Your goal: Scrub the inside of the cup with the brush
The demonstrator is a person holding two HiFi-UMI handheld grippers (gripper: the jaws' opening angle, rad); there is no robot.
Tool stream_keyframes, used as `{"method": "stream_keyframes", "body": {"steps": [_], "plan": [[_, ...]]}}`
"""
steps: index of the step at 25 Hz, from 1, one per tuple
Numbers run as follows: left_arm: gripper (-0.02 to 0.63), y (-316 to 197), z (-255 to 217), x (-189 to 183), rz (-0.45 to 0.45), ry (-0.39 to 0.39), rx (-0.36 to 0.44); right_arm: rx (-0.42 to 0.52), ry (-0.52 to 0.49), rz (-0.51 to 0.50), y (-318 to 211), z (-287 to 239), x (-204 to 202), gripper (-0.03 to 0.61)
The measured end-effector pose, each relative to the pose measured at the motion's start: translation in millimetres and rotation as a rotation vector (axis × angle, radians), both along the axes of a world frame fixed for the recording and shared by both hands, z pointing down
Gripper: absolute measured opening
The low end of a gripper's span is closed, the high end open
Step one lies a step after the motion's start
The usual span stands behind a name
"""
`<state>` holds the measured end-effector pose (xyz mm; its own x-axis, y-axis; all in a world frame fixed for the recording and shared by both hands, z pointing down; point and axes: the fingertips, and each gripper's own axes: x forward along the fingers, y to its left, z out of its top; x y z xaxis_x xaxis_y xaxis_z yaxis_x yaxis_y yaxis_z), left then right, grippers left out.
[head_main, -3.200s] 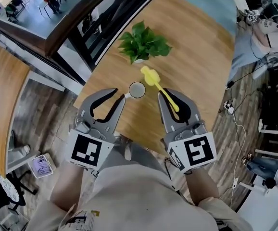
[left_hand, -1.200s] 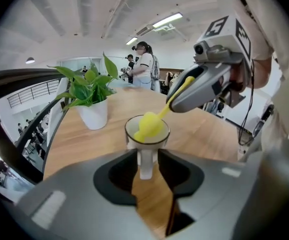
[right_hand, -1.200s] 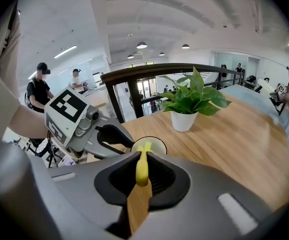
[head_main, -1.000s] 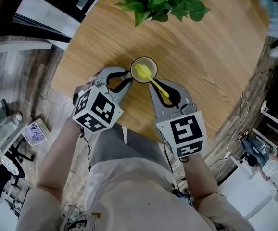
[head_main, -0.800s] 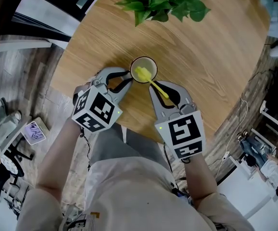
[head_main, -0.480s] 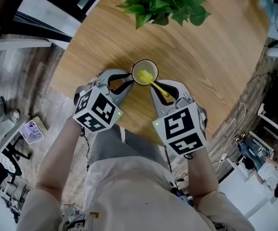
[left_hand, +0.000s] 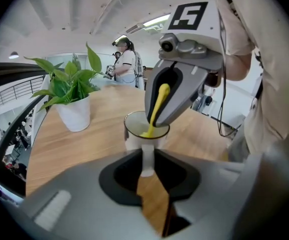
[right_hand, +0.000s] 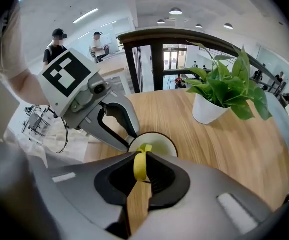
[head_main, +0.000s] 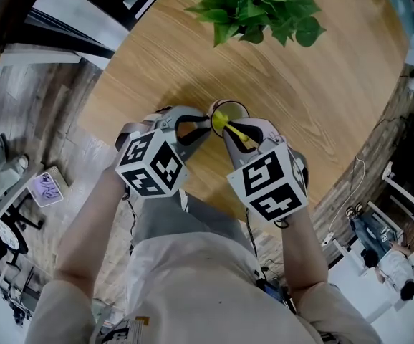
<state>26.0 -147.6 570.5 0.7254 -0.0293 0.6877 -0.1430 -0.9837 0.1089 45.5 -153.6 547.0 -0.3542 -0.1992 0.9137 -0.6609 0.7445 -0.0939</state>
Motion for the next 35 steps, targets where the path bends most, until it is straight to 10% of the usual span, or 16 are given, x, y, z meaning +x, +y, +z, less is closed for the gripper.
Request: {"method": "stream_keyframes", "body": {"steps": [14, 24, 35], "plan": [[0.067, 2, 3, 3, 0.021, -0.023, -0.026, 0.087, -0.005, 0.109, -24, -2, 26, 0.032], [0.068, 4, 0, 3, 0.036, -0.034, -0.031, -0.012, 0.211, -0.057, 2, 3, 26, 0.031], [0.066, 4, -1, 11, 0.067, -0.014, -0.006, -0.048, 0.01, -0.046, -8, 2, -8, 0.034]]}}
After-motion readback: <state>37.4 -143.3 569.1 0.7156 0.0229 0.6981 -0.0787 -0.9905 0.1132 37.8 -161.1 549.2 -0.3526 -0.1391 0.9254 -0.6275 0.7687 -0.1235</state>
